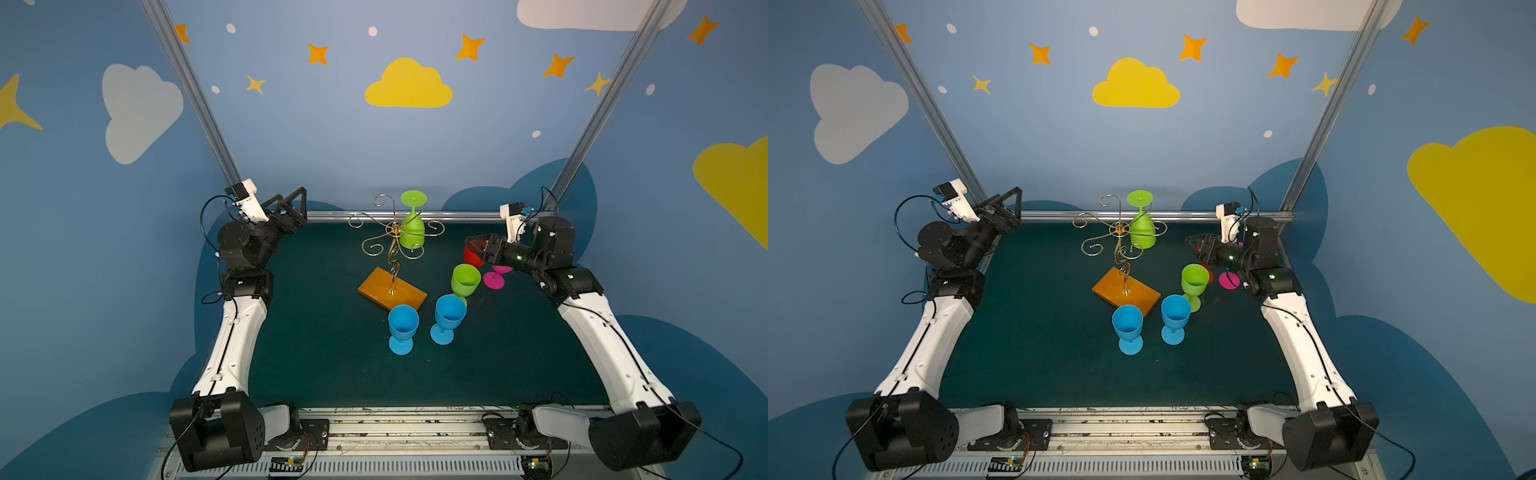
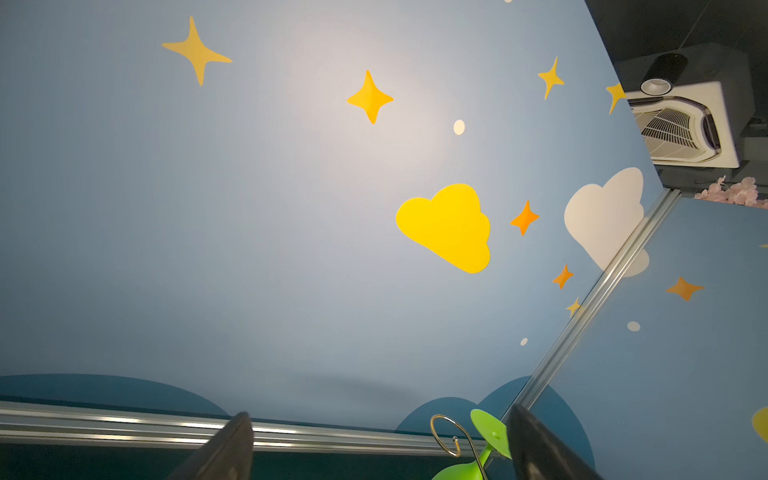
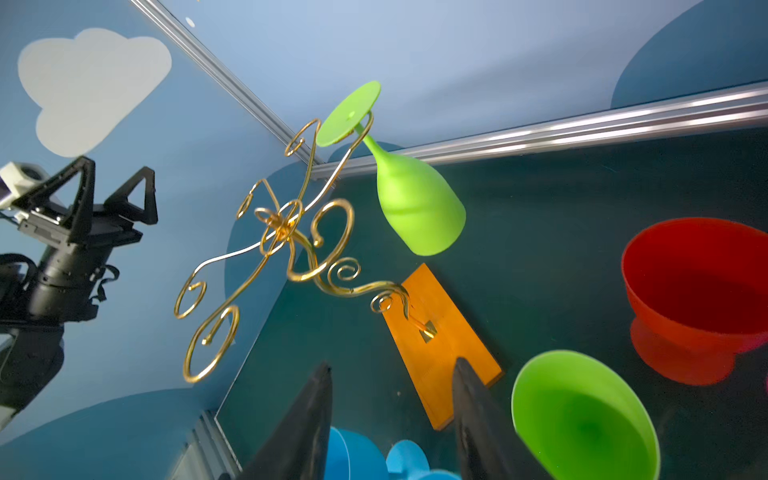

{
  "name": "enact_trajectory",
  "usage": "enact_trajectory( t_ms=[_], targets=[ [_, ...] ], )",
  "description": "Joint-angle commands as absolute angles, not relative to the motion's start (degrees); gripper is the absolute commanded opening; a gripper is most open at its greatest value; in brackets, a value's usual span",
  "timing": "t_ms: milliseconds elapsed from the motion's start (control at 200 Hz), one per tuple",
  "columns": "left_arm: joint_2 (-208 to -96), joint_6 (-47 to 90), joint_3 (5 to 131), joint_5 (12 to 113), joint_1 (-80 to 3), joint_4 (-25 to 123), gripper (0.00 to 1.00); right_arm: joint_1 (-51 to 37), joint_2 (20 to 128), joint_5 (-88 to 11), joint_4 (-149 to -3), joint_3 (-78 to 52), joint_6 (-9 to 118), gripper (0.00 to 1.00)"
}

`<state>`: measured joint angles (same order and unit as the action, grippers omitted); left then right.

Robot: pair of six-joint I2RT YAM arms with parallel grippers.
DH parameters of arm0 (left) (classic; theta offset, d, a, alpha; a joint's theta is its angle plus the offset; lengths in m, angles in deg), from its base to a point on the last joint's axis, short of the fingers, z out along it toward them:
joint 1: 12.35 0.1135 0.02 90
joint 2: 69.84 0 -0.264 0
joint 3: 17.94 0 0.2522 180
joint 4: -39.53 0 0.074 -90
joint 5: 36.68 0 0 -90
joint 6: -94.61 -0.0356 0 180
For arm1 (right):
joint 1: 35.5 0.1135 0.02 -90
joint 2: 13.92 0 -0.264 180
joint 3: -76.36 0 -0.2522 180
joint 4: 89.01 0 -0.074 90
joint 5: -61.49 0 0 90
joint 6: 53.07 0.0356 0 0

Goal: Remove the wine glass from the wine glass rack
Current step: 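Open the right gripper and draw it back toward the rack, then close the right gripper on the foot of the hanging lime-green glass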

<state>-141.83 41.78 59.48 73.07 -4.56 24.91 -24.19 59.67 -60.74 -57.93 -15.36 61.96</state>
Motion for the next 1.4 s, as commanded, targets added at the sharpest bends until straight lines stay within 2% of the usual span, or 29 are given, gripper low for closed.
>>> enact_trajectory(
  t_ms=[0, 255, 611, 1011, 1397],
  targets=[
    [-140.54, 42.6, 58.62, 74.13, -4.26, 22.62, 0.94, -25.35, 63.9, -66.08, -65.05, -10.14, 66.44, 0.47],
    [-140.33, 43.06, 58.11, 74.59, -4.26, 22.12, 0.94, -25.58, 77.25, -66.36, -66.69, 1.46, 68.16, 0.46],
    [-140.48, 44.44, 57.9, 75.67, -4.26, 21.78, 0.94, -24.44, 94.51, -73.37, -66.79, 18.52, 71.83, 0.43],
    [-140.42, 45.23, 57.61, 76.35, -4.26, 21.79, 0.94, -20.67, 103.85, -76.66, -70.21, 27.28, 76.02, 0.43],
    [-140.09, 45.28, 57.6, 76.45, -4.26, 21.74, 0.93, -18.48, 106.38, -76.89, -70.61, 30.15, 77.86, 0.41]
  ],
)
